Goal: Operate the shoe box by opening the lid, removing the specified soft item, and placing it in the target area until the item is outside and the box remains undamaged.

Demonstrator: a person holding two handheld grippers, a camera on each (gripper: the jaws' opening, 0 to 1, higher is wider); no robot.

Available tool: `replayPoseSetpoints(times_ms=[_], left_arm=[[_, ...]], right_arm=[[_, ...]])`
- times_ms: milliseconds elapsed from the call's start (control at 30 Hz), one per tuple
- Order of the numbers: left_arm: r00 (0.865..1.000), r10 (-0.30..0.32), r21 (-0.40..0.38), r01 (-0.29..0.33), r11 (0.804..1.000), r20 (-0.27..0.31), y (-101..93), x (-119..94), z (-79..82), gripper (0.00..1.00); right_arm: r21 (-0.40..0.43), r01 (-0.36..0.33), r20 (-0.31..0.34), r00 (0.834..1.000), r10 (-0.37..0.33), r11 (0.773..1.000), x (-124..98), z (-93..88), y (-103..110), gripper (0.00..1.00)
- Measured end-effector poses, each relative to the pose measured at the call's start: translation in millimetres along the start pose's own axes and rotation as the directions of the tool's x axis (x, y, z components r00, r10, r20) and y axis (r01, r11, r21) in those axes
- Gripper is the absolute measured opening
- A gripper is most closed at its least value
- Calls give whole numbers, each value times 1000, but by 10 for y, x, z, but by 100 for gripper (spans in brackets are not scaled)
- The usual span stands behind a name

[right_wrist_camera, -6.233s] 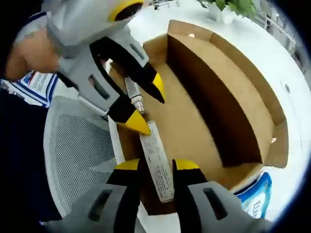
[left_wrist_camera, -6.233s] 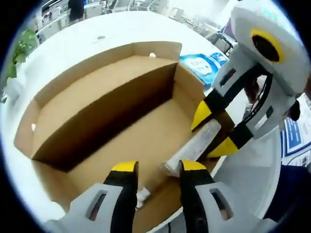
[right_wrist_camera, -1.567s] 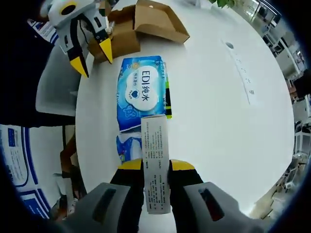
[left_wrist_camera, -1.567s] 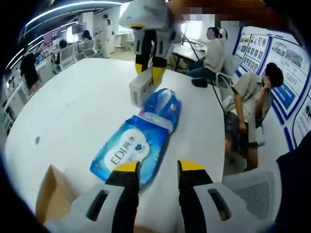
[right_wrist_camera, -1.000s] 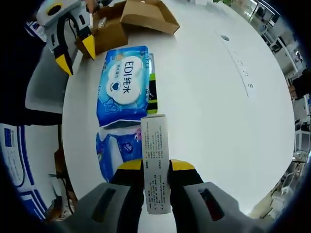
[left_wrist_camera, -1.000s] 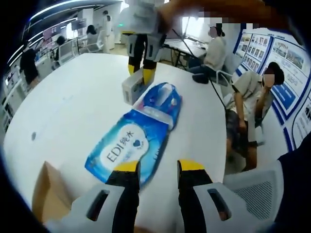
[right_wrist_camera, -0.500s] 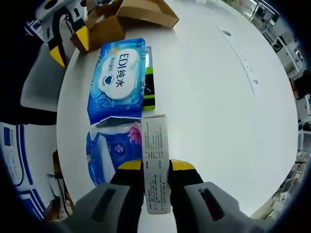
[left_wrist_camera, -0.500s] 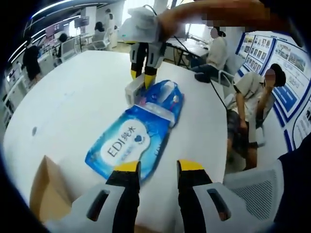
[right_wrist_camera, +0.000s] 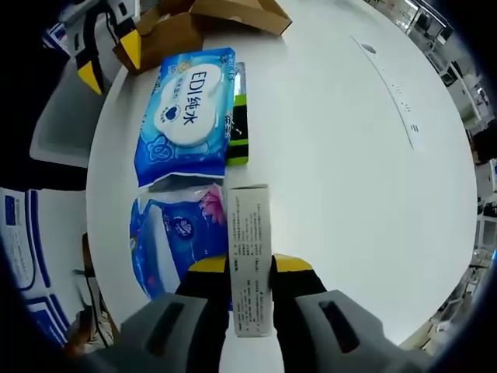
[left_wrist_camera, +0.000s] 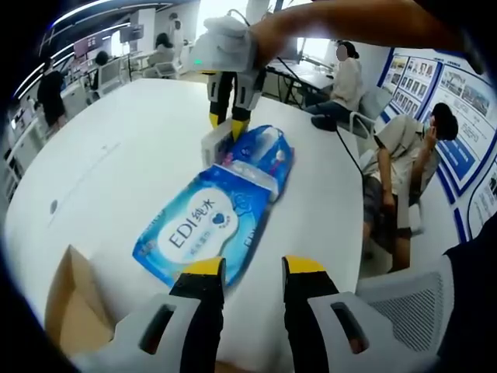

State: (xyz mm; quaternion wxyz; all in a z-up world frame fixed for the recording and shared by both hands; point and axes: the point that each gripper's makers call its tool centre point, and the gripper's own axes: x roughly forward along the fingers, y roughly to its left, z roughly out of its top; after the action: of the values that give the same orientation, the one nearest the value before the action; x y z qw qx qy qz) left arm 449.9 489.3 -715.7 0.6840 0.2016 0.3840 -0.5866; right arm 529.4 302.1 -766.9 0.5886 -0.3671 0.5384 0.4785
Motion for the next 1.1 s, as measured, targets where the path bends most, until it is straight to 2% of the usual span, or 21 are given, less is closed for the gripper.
replayPoseSetpoints(times_ms=[100, 433, 567, 733, 933, 1100], left_arm=[[1000, 0, 0, 0, 1000, 3, -3, -3, 1, 27], [1000, -3, -1, 3, 1000, 17, -35, -27, 45, 27], [1000, -1, 3, 1, 1000, 29, -60, -56, 84, 28], [999, 9, 2, -9, 1000, 47, -77, -121, 137, 29], [997, 20, 14, -21, 1000, 79, -121, -263, 199, 30], [994, 40, 22, -43, 999, 99, -132, -436, 187, 31]], right_arm=[[7, 11, 34, 999, -11, 1000, -40, 45, -24, 19], [43, -1, 69, 998, -2, 999, -188, 135, 20, 26], [32, 26, 88, 996, -29, 999, -336, 208, 35, 27], [71, 72, 159, 984, -82, 995, -603, 352, 47, 26], [95, 121, 194, 971, -138, 988, -857, 437, 214, 26], [117, 156, 236, 955, -180, 981, -1024, 623, 435, 26]])
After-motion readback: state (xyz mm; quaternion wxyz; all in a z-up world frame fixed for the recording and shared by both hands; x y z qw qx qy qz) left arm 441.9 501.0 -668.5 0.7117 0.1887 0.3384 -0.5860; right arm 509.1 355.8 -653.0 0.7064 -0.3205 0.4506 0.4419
